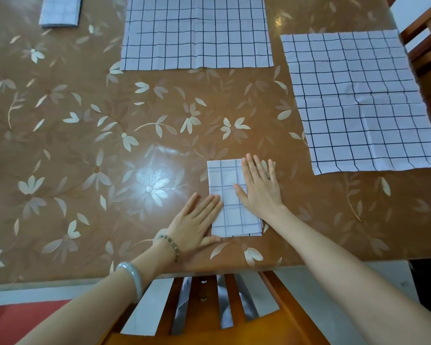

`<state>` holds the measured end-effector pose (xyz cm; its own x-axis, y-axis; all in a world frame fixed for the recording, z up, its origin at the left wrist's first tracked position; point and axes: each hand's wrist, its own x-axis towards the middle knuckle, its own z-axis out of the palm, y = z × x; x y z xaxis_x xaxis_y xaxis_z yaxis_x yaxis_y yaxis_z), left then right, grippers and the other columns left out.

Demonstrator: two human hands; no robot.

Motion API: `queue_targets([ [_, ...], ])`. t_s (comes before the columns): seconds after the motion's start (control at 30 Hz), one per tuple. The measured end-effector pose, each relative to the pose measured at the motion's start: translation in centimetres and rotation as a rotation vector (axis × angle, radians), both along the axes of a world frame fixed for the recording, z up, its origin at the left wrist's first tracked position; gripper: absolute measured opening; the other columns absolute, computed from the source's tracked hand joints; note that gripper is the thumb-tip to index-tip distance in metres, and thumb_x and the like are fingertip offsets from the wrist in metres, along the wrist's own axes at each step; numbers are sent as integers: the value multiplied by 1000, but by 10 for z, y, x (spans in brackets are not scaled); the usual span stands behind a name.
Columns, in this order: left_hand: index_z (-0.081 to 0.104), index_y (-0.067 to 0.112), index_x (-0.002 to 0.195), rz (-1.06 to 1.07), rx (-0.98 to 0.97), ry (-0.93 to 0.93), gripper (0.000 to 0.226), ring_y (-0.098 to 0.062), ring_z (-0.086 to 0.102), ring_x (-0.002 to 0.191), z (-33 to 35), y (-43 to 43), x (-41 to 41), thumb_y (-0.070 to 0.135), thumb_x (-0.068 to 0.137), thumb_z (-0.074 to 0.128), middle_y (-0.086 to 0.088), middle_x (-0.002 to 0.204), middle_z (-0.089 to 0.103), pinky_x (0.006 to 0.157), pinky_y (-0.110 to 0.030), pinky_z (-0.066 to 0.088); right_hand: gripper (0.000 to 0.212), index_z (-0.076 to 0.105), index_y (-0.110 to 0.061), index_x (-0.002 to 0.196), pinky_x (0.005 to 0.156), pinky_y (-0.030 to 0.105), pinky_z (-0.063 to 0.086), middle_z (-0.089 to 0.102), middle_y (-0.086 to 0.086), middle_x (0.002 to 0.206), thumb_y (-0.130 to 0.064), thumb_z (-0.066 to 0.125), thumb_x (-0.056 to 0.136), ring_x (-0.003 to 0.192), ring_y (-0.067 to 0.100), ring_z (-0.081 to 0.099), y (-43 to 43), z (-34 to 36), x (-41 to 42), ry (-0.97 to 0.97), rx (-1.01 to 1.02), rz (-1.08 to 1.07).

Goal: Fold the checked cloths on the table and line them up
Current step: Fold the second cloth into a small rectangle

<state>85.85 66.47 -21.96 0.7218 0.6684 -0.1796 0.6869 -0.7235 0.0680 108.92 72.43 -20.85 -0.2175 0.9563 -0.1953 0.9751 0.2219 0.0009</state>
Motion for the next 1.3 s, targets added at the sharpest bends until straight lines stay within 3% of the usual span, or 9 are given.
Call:
queue_targets([
  [0.2,29,15,149,12,-22,-40,70,-24,26,143,11,9,-6,60,97,17,-5,153,30,113,-54,16,75,14,-6,151,115,47,-8,15,12,158,-56,7,94,147,27,11,1,2,-1,-10,12,1],
  [0.53,14,13,151,197,11,88,80,-18,15,146,15,103,14,64,91,-4,-3,157,19,117,-47,1,73,23,-7,149,116,49,0,25,11,156,-55,15,95,144,27,21,0,1,-1,26,-4,-27],
  [0.7,27,5,148,72,24,6,77,-24,21,143,5,62,11,59,96,6,-12,153,30,115,-48,15,73,14,-9,151,115,48,-6,16,10,158,-55,13,95,146,26,13,-1,0,0,40,-31,-17],
  [0.9,22,5,149,-30,-42,25,85,-29,16,145,1,-4,-1,67,92,21,-14,155,22,115,-48,14,75,9,-9,151,114,48,-10,11,10,159,-56,7,93,147,28,8,1,1,1,13,-43,-9],
  [1.0,21,8,150,-110,-89,0,85,-27,16,145,13,-8,-9,69,92,23,-12,156,20,115,-46,12,77,-2,-12,151,114,48,-12,-1,7,160,-58,1,89,147,27,-2,3,3,1,17,-80,-13],
  [1.1,36,9,145,-125,-71,-122,74,-25,37,137,26,18,-13,62,96,20,-11,148,40,116,-42,21,75,1,-15,152,115,49,-11,-5,5,161,-57,21,93,147,26,-9,8,13,-2,104,-134,-51],
  [1.2,47,4,136,65,-18,-187,66,-31,51,126,39,67,2,54,94,33,-16,138,52,104,-44,40,71,12,-16,152,117,46,-4,-5,8,160,-43,45,94,147,27,-8,5,28,-3,316,-138,-181],
  [1.3,43,4,138,229,-58,-190,60,-36,48,125,52,111,31,41,91,49,-17,138,48,104,-44,39,56,36,-15,142,115,43,14,16,11,157,-28,54,91,144,31,11,-15,43,0,482,-102,-318],
])
